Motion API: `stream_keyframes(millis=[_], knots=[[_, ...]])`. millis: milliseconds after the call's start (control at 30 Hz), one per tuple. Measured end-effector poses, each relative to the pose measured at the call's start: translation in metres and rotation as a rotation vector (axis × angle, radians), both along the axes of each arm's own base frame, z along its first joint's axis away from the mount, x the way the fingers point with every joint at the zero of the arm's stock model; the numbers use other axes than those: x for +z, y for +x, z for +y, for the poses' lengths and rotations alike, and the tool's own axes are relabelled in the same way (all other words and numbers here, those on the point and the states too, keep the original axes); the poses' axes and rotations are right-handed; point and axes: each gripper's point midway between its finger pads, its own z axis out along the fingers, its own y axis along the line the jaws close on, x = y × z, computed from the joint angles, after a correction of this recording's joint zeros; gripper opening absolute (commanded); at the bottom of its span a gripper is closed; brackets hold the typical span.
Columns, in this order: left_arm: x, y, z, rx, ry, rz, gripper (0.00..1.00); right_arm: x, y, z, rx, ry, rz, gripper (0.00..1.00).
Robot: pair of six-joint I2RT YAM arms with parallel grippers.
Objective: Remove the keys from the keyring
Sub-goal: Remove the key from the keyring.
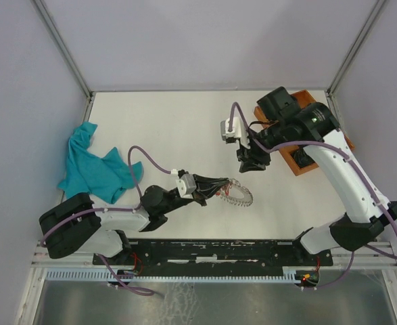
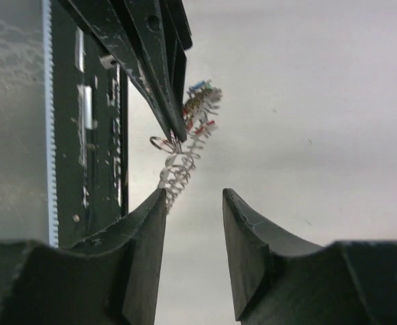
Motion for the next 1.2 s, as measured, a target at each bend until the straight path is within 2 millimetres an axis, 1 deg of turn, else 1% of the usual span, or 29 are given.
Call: stream_keyframes(millis=[100, 200, 267, 333, 433, 533, 600, 733, 900, 1200], knots=[[0.009, -0.002, 0.005, 0.002, -0.027, -0.014, 0.03, -0.002, -0.009, 0.003, 0.0, 0.096, 0.046, 0.5], [0.016, -0.006, 0.01, -0.001, -0.057, -0.02, 0.03, -0.015, -0.017, 0.01, 0.0, 0.178, 0.117, 0.5], [0.02, -0.008, 0.014, -0.004, -0.074, -0.018, 0.03, -0.023, -0.018, 0.015, -0.005, 0.22, 0.162, 0.5], [0.023, -0.009, 0.016, -0.004, -0.091, -0.011, 0.03, -0.026, -0.015, 0.021, -0.01, 0.265, 0.19, 0.5], [0.028, -0.009, 0.021, -0.001, -0.132, 0.011, 0.03, -0.021, -0.012, 0.03, -0.003, 0.332, 0.197, 0.5], [0.034, -0.01, 0.024, -0.005, -0.168, 0.039, 0.03, -0.01, -0.013, 0.035, 0.012, 0.397, 0.181, 0.47], [0.038, -0.01, 0.025, -0.01, -0.192, 0.056, 0.03, 0.0, -0.013, 0.038, 0.026, 0.438, 0.171, 0.42], [0.04, -0.008, 0.027, -0.005, -0.218, 0.087, 0.03, 0.011, -0.014, 0.044, 0.048, 0.49, 0.186, 0.38], [0.044, -0.005, 0.032, 0.012, -0.256, 0.129, 0.03, 0.012, -0.015, 0.048, 0.051, 0.515, 0.22, 0.38], [0.053, 0.001, 0.041, 0.04, -0.333, 0.214, 0.03, 0.011, -0.009, 0.053, 0.02, 0.529, 0.262, 0.39]])
